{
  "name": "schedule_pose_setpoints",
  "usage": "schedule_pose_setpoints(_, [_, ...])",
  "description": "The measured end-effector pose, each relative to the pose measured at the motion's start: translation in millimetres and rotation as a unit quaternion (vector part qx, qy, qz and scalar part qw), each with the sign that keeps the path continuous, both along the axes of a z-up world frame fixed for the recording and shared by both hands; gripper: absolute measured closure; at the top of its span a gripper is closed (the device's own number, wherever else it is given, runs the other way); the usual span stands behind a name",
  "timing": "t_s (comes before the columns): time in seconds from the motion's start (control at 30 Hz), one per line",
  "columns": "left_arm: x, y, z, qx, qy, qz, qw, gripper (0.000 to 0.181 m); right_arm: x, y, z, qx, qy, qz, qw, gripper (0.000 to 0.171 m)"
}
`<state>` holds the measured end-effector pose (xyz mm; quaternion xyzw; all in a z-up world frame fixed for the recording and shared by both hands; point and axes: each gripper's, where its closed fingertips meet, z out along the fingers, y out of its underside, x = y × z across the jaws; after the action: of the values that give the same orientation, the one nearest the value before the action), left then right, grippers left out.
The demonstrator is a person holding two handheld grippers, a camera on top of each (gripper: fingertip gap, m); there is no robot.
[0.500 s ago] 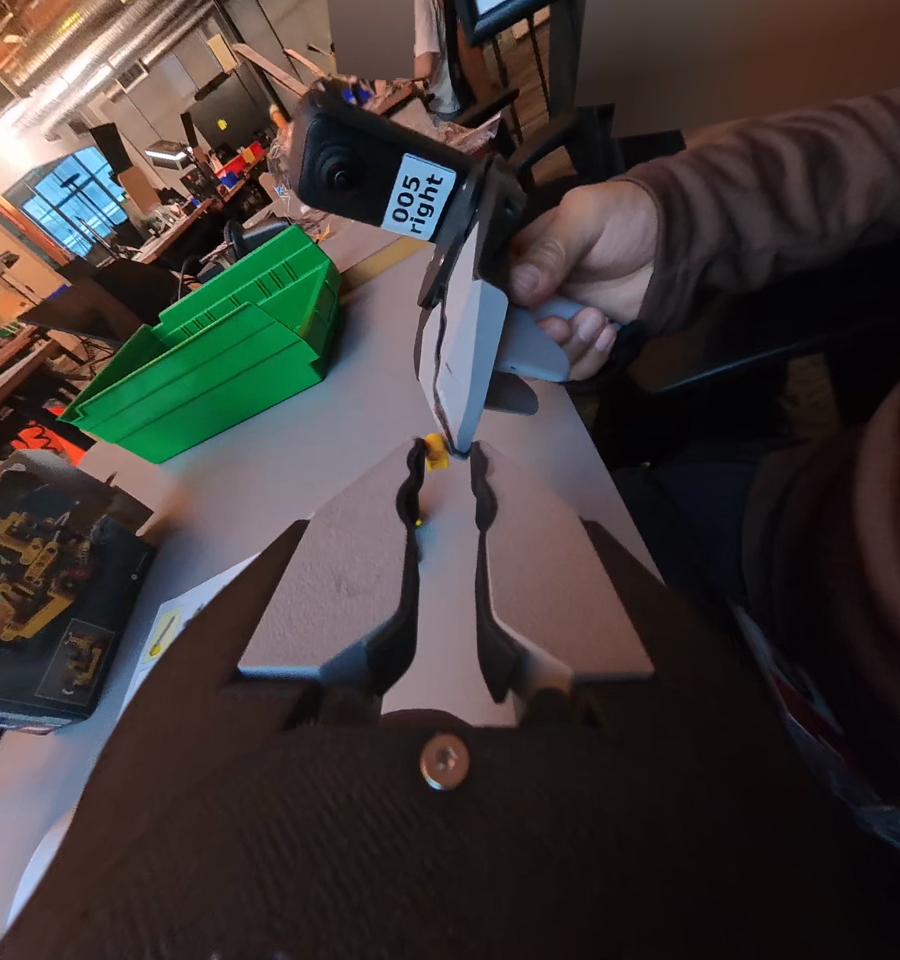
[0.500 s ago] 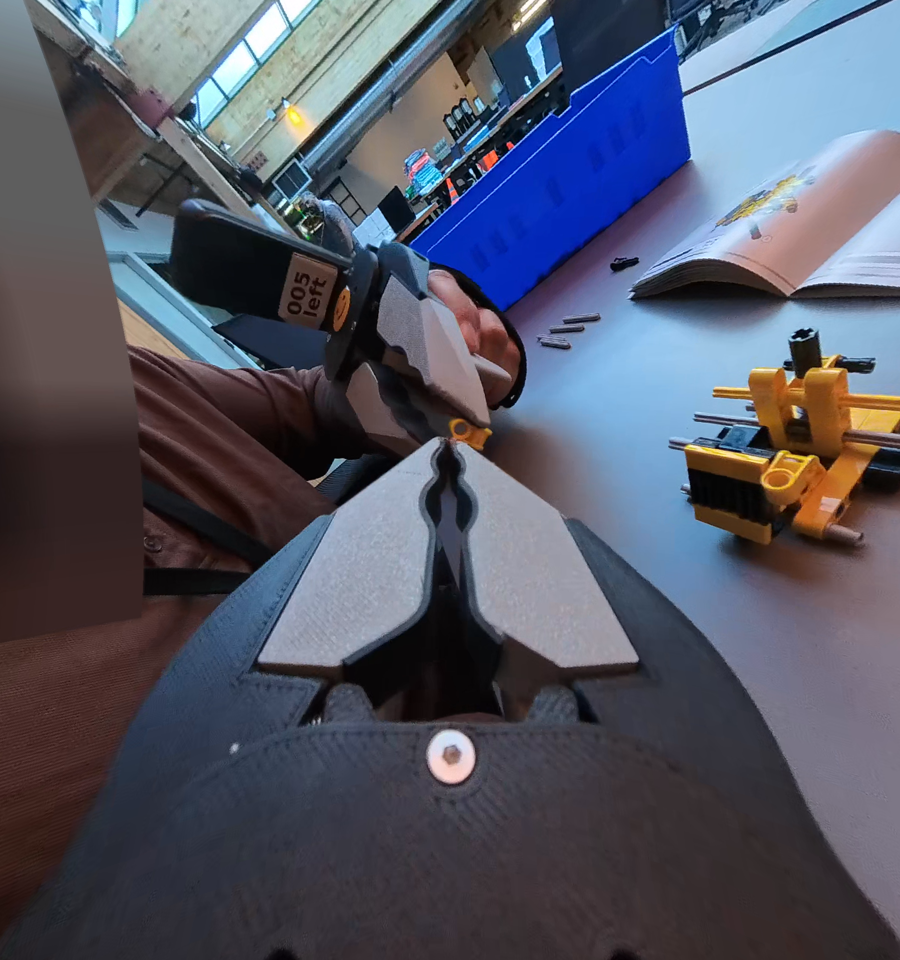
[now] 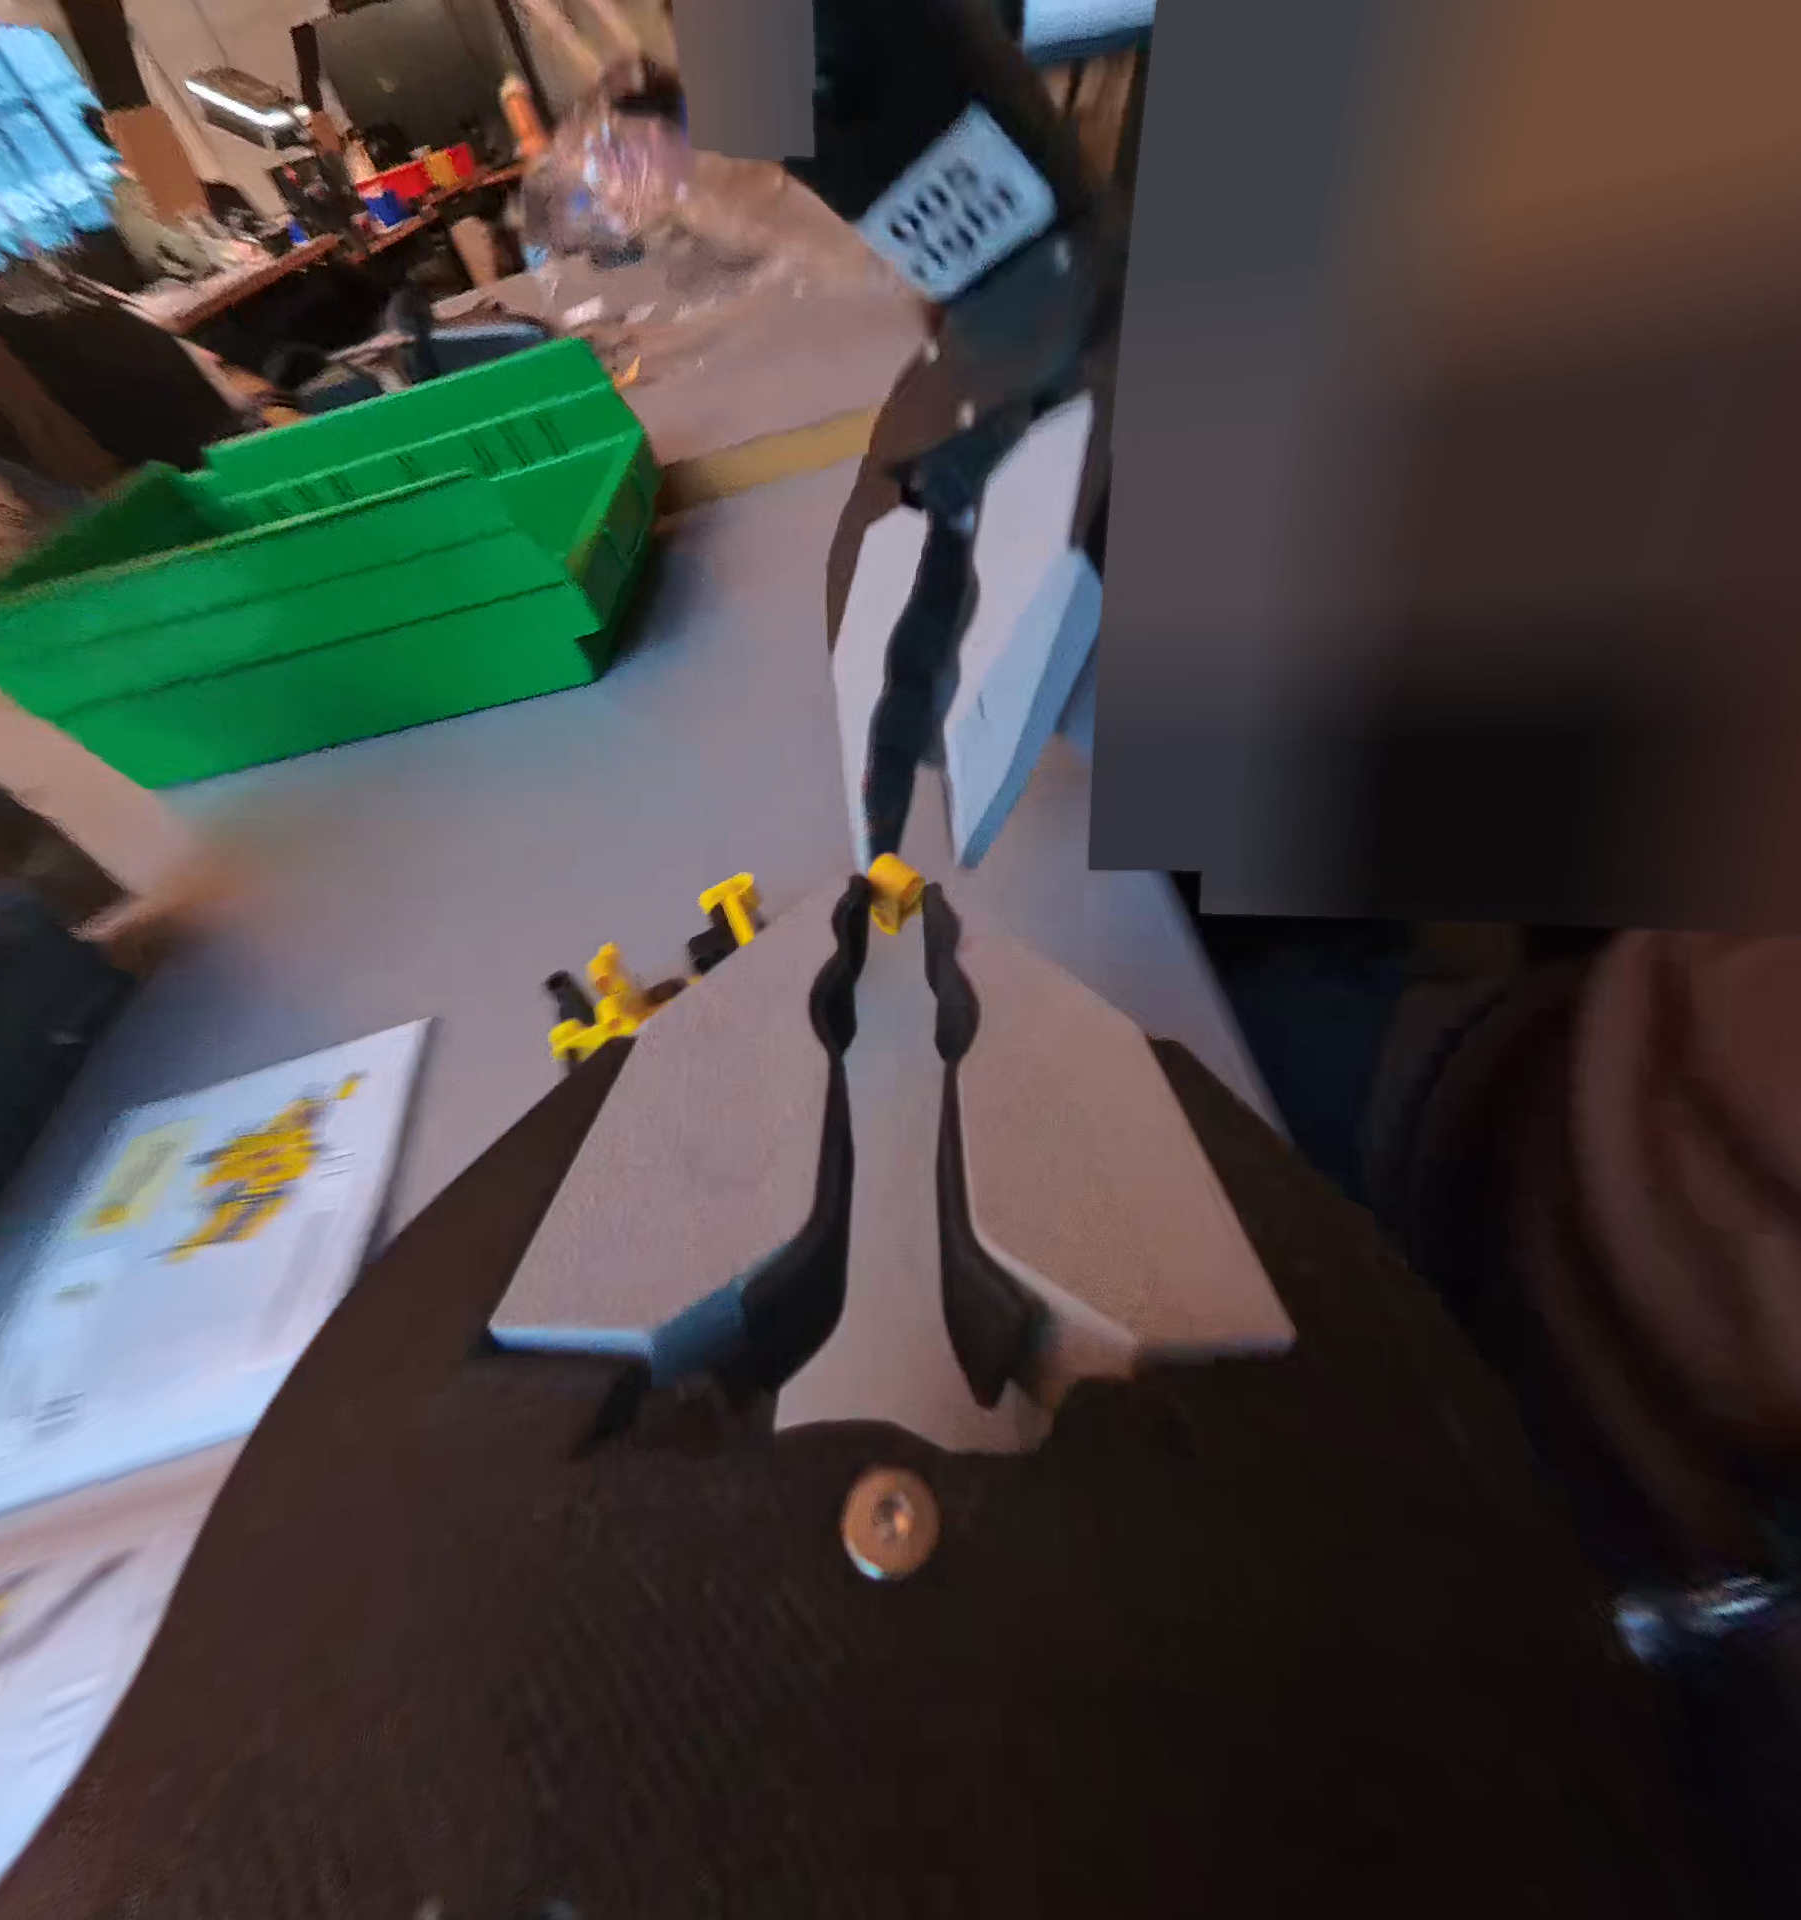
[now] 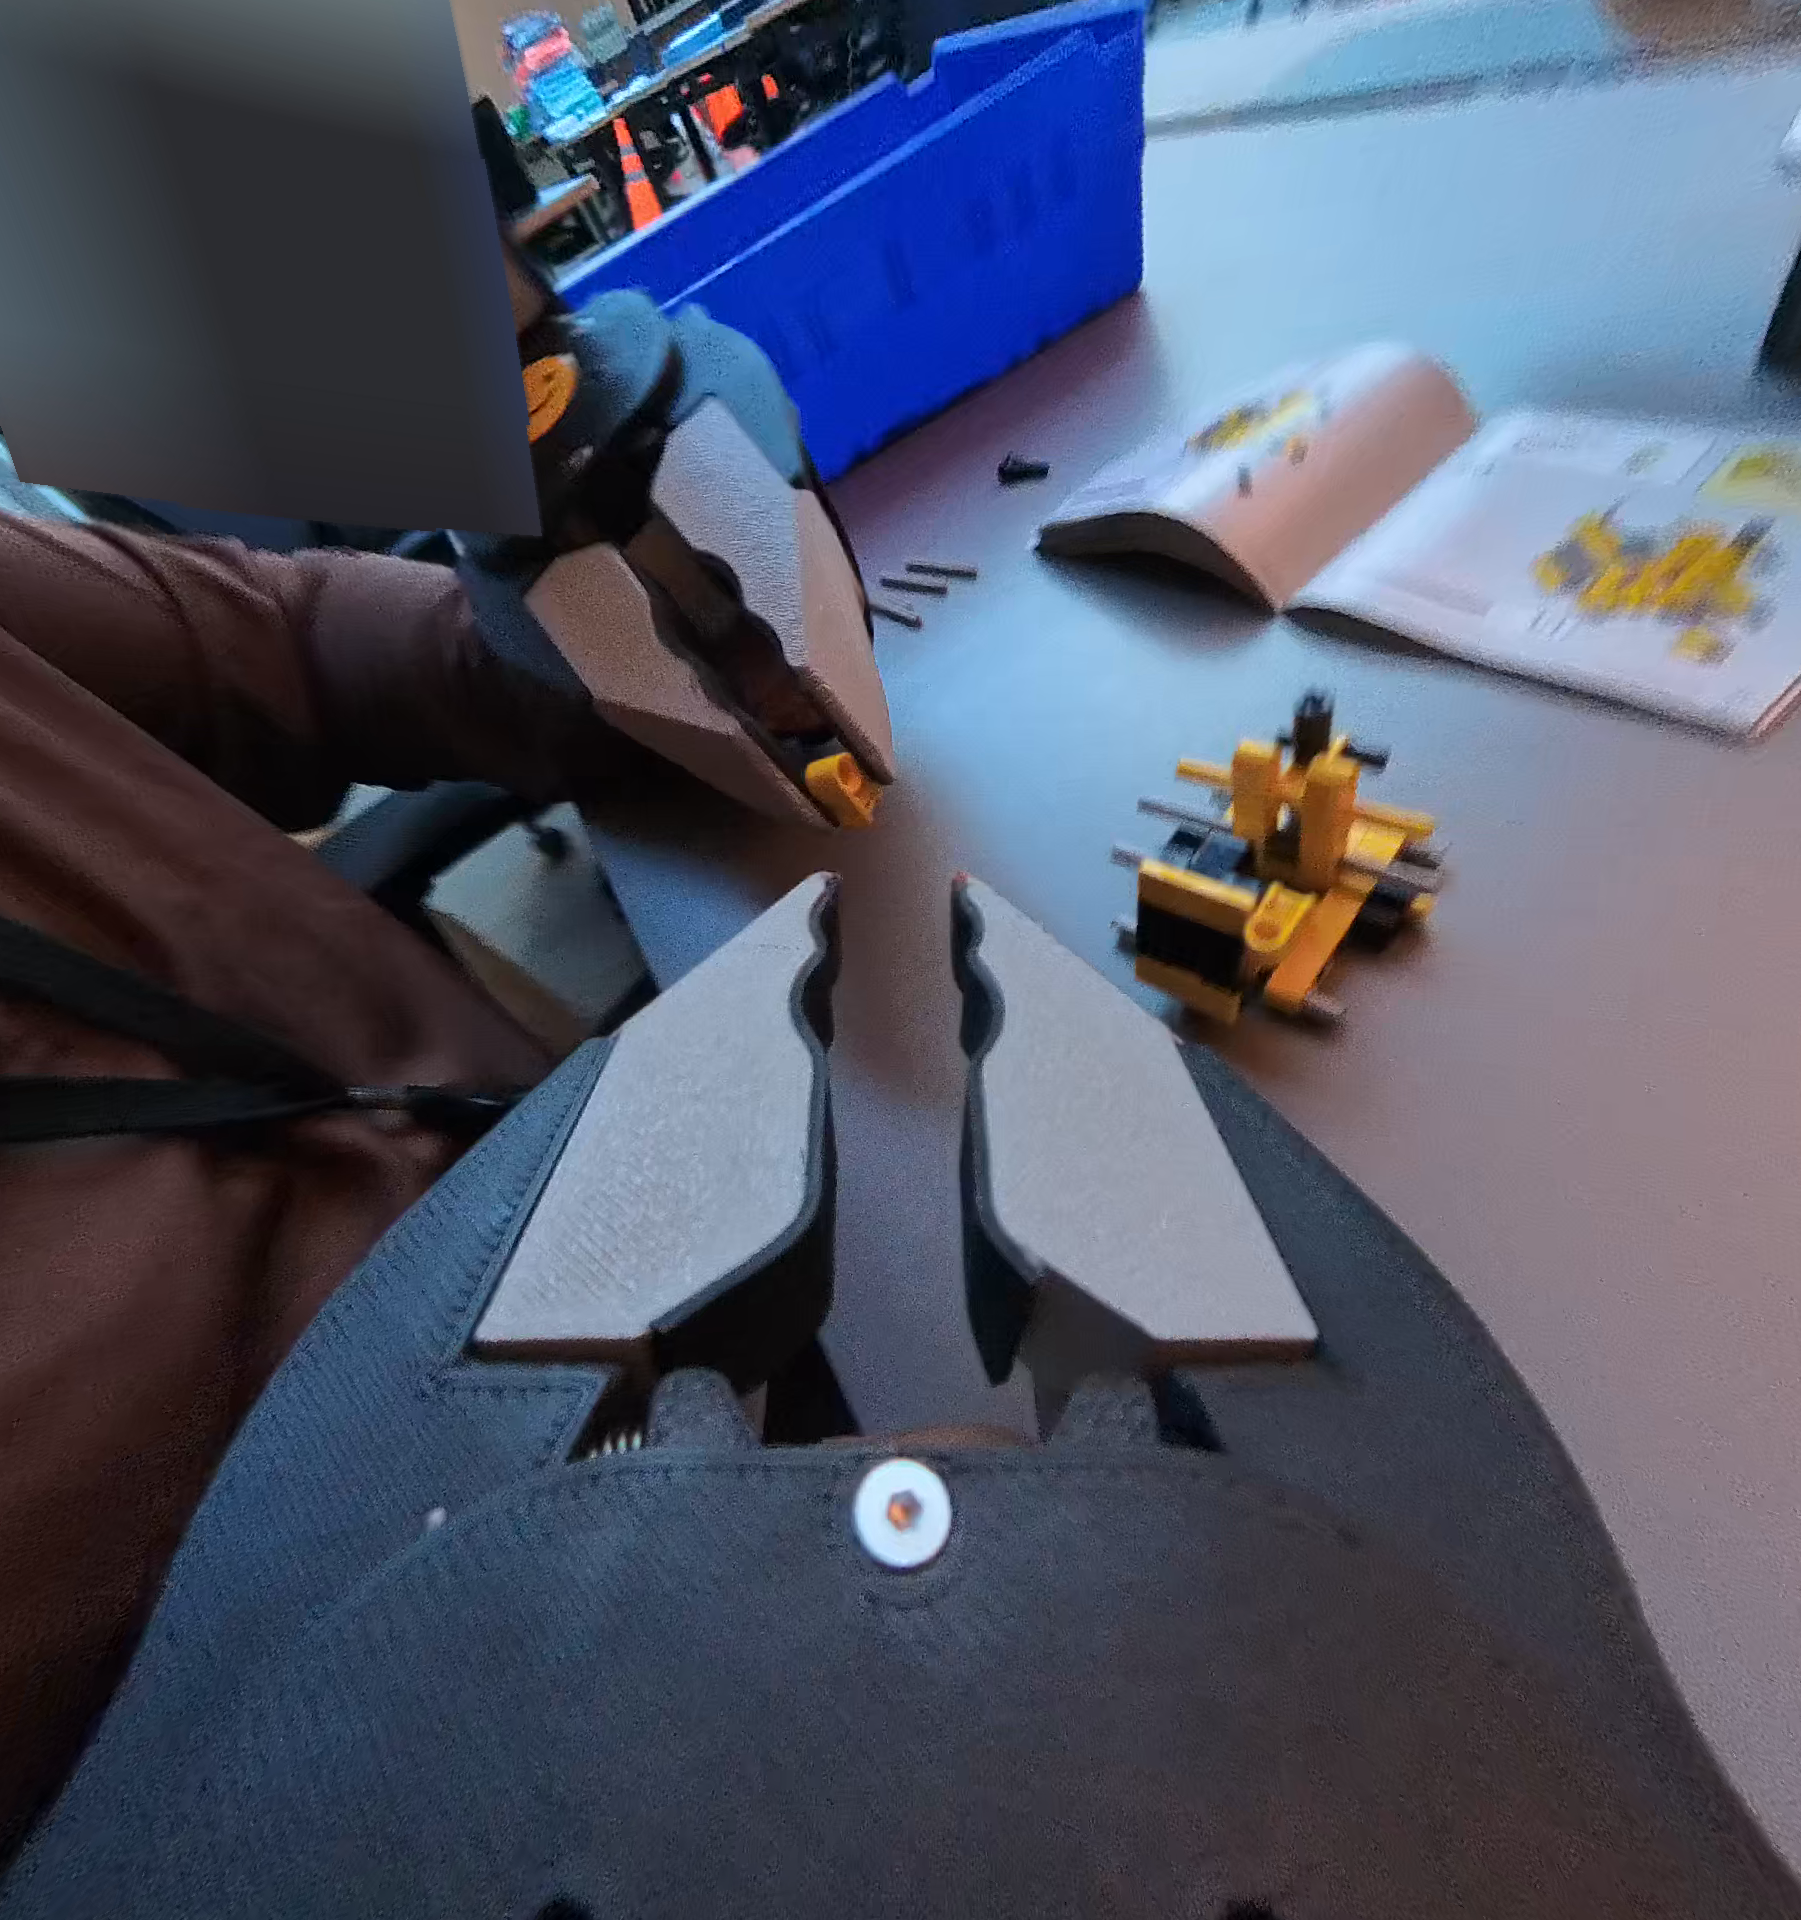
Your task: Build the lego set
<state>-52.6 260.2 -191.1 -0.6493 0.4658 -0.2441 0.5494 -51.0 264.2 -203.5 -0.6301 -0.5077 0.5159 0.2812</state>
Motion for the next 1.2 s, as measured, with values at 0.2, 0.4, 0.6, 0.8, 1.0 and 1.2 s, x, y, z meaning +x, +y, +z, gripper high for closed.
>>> schedule_pose_setpoints(0.2, [3.3,-14.2,21.3,-0.333,-0.25,-0.138,0.899,0.174,-5.8,-8.6,24.2,0.307,0.0,-0.01,0.952,0.15])
schedule_pose_setpoints(0.4, [4.7,-15.3,13.2,-0.416,-0.265,-0.151,0.857,0.174,-12.3,-18.2,23.7,0.491,-0.034,0.02,0.87,0.158])
schedule_pose_setpoints(0.6, [4.5,-18.1,7.0,-0.453,-0.257,-0.158,0.839,0.174,-12.1,-21.3,15.7,0.527,-0.049,0.047,0.847,0.16])
schedule_pose_setpoints(0.8, [4.2,-21.4,-6.3,-0.449,-0.202,-0.143,0.859,0.174,-12.7,-25.4,4.0,0.517,-0.056,0.063,0.852,0.16])
schedule_pose_setpoints(1.0, [3.1,-21.9,-11.1,-0.463,-0.193,-0.133,0.855,0.174,-14.2,-26.7,-0.6,0.52,-0.063,0.063,0.849,0.16])
schedule_pose_setpoints(1.2, [-0.8,-11.0,-13.3,-0.409,-0.17,-0.096,0.891,0.171,-14.4,-16.8,0.5,0.433,-0.032,0.028,0.9,0.16])
